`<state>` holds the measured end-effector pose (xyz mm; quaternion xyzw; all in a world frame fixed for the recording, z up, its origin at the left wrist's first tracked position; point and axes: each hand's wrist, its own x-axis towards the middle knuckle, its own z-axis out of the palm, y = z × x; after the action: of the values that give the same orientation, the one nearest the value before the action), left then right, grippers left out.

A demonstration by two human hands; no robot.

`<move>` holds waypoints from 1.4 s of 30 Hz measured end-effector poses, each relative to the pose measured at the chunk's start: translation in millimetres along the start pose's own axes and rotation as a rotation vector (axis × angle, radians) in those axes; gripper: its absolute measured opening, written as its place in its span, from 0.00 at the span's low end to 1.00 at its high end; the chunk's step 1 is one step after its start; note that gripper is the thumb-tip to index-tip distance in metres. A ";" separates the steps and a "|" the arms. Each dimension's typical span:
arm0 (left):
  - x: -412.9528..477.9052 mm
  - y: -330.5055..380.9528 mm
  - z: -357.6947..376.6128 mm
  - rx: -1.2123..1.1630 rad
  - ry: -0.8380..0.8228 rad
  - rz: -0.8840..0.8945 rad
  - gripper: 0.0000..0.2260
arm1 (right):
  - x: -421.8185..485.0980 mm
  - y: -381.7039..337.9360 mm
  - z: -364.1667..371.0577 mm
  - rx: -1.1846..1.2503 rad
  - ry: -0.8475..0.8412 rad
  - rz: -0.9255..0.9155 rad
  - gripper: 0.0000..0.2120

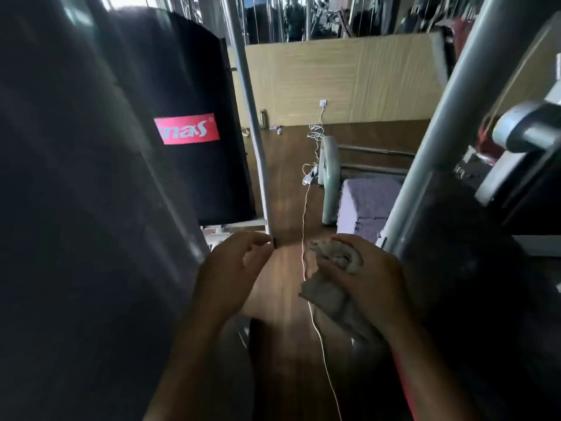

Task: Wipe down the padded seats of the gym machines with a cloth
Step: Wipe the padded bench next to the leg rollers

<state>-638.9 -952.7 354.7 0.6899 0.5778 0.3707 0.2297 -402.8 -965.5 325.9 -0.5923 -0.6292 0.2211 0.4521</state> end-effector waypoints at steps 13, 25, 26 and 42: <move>257.8 -53.4 46.5 0.055 -0.047 0.059 0.06 | 225.6 55.3 42.2 -0.116 0.044 0.019 0.21; 530.1 -121.0 91.0 0.136 -0.086 0.014 0.10 | 480.6 134.8 119.3 -0.125 0.010 0.062 0.23; 551.9 -127.2 96.6 0.143 -0.089 0.013 0.10 | 503.5 141.1 121.3 -0.104 0.010 0.065 0.23; 909.1 -136.7 223.0 0.109 -0.004 -0.054 0.05 | 909.6 250.7 106.0 -0.235 -0.115 -0.063 0.23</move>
<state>-499.1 -17.2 338.4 0.6864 0.6150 0.3308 0.2028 -253.7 -28.1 348.9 -0.6075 -0.6939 0.1653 0.3496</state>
